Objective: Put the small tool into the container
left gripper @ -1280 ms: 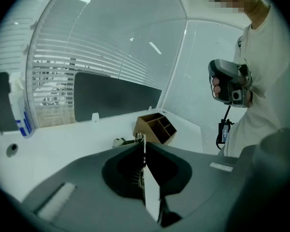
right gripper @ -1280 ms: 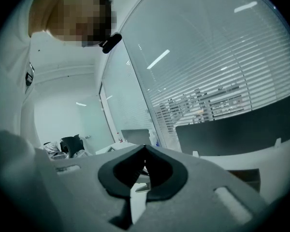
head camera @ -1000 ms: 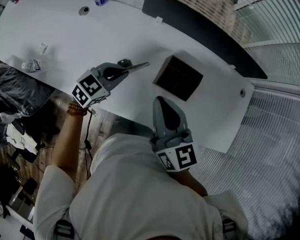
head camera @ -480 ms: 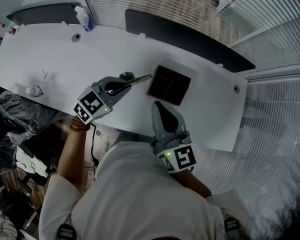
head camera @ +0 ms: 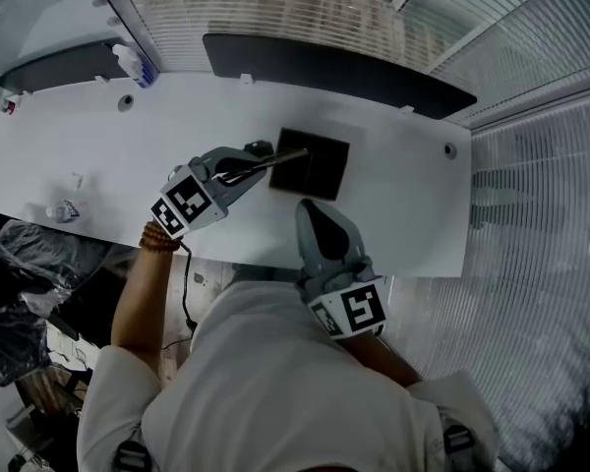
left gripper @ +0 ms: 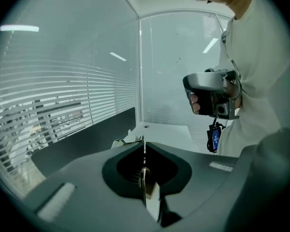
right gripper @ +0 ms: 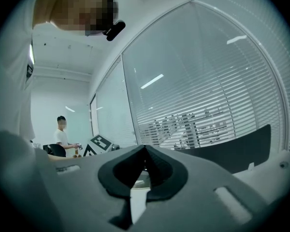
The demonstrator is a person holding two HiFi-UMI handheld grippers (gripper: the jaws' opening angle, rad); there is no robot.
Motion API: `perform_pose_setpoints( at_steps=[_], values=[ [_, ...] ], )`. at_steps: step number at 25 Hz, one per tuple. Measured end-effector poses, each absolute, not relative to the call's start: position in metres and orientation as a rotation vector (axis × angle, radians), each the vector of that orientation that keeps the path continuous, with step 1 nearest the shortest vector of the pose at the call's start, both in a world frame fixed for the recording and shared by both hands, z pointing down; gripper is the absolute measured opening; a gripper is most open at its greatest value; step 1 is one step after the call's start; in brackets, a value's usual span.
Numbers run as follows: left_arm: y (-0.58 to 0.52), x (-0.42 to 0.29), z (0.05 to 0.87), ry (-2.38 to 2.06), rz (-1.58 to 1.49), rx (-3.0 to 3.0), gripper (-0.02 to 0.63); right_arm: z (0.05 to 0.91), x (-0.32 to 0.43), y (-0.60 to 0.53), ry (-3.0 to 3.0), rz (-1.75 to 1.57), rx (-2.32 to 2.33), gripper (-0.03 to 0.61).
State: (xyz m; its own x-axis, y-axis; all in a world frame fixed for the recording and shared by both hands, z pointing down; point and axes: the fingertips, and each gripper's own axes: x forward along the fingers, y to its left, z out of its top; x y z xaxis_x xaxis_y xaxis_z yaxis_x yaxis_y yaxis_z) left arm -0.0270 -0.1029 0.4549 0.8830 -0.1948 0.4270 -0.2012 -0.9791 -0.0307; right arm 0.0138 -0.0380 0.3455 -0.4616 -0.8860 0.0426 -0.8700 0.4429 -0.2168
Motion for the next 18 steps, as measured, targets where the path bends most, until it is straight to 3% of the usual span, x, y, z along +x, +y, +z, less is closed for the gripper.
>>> perform_pose_setpoints(
  at_steps=[18],
  values=[
    [-0.119, 0.045, 0.494, 0.021, 0.884, 3.173, 0.011, 0.360, 0.076, -0.010, 2.432, -0.371, -1.772, -0.002]
  ],
)
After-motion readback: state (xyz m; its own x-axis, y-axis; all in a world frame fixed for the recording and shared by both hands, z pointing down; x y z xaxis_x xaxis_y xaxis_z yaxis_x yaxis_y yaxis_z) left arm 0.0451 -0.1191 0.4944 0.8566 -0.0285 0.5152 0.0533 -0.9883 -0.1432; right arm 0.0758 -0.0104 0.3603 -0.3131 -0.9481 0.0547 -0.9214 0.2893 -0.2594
